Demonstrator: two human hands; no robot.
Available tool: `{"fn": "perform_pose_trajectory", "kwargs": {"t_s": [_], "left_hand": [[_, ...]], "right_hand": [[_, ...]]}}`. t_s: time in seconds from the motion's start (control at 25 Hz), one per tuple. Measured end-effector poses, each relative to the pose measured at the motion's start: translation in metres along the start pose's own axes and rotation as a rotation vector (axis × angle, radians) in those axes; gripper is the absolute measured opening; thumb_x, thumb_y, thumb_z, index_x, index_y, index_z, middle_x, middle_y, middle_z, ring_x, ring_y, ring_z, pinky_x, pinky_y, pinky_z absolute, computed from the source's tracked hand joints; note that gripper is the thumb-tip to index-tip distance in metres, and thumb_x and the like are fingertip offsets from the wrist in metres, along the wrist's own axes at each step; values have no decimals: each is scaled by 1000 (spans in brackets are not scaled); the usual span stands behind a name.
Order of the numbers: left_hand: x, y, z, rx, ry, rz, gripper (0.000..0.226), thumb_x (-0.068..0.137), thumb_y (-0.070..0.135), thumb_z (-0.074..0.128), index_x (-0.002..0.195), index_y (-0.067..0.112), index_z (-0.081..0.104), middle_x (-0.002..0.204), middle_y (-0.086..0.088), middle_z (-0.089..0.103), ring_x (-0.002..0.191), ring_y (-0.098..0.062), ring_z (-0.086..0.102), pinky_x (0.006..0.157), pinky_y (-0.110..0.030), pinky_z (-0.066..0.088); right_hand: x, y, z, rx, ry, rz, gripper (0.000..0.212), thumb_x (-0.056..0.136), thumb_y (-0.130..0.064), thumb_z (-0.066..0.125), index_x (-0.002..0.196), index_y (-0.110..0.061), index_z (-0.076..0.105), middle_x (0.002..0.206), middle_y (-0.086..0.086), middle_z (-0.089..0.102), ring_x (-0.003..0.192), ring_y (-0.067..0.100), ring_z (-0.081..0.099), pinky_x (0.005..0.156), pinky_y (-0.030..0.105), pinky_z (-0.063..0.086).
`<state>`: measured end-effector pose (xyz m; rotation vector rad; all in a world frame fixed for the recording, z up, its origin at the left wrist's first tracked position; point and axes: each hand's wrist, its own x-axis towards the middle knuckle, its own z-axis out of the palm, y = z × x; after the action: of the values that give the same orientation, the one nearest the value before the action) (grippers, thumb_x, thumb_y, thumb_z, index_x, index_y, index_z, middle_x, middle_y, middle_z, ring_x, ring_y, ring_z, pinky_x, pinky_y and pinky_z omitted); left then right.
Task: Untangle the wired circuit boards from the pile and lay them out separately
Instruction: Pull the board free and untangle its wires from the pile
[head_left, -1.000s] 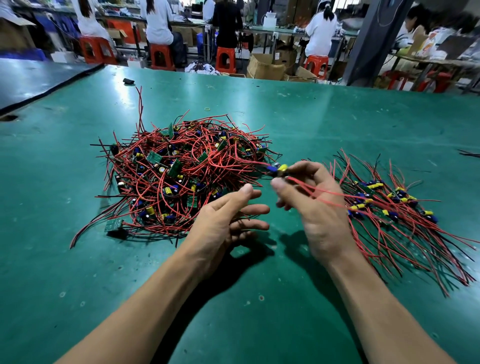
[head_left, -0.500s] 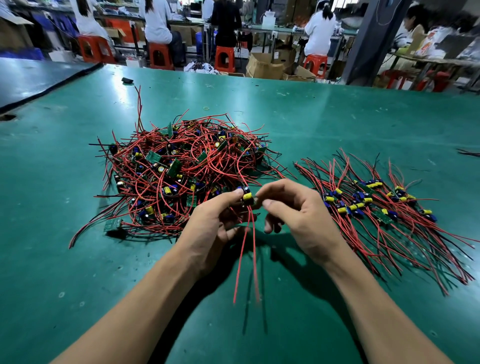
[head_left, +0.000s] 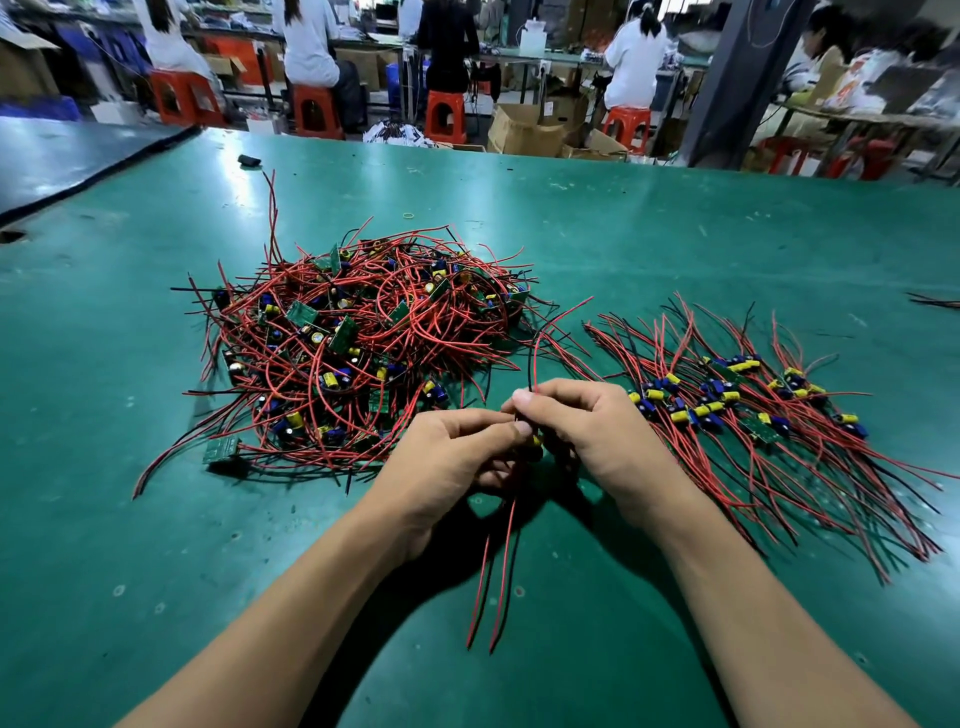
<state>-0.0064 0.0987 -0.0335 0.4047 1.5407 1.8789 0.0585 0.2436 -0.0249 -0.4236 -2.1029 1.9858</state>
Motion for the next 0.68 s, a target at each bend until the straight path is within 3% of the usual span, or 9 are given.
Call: {"fn": "perform_pose_trajectory", "kwargs": {"t_s": [0.08,0.2,0.4,0.48,0.56,0.68], "left_hand": [[1,2,-2,2,0,-12,10,86,8,68,84,4,78,83,-14,73,69,-20,63,61,-24,49],[1,3,-5,21,-28,-24,11,84,11,69,79,11,79,80,-10,73,68,-15,64,60,-22,47],[1,4,-5,-35,-41,-43,5,81,18,74,77,15,73,78,-9,70,66,-19,64,56,-22,51],[0,4,-4,-10,-46,-25,12,76,24,77,75,15,69,78,-10,65,64,-17,59,54,-23,51],[1,3,-4,16,-40,-11,13,82,16,75,71,15,68,75,-8,63,60,-14,57,51,-21,50],[2,2,-3,37,-19,-14,5,87,4,67,82,4,66,72,-11,61,56,-14,58,48,-19,49]], "right_hand": [[1,0,-2,50,8,50,19,93,-29,69,89,-13,79,75,9,72,65,15,64,63,28,55],[2,0,-6,23,31,56,22,90,-34,72,91,-13,79,65,-4,62,54,5,52,48,16,41],[2,2,-7,68,-8,51,19,87,-33,74,88,-15,78,80,3,65,66,11,53,60,20,43],[0,1,-6,71,-61,40,18,87,-31,73,84,-14,77,78,6,65,63,11,51,58,22,40],[-2,0,-5,57,-89,19,16,91,-26,71,85,-13,77,72,0,67,55,4,50,50,15,38],[-4,-1,-2,73,-118,31,15,91,-25,71,92,-13,79,75,1,69,54,2,50,50,14,40]]}}
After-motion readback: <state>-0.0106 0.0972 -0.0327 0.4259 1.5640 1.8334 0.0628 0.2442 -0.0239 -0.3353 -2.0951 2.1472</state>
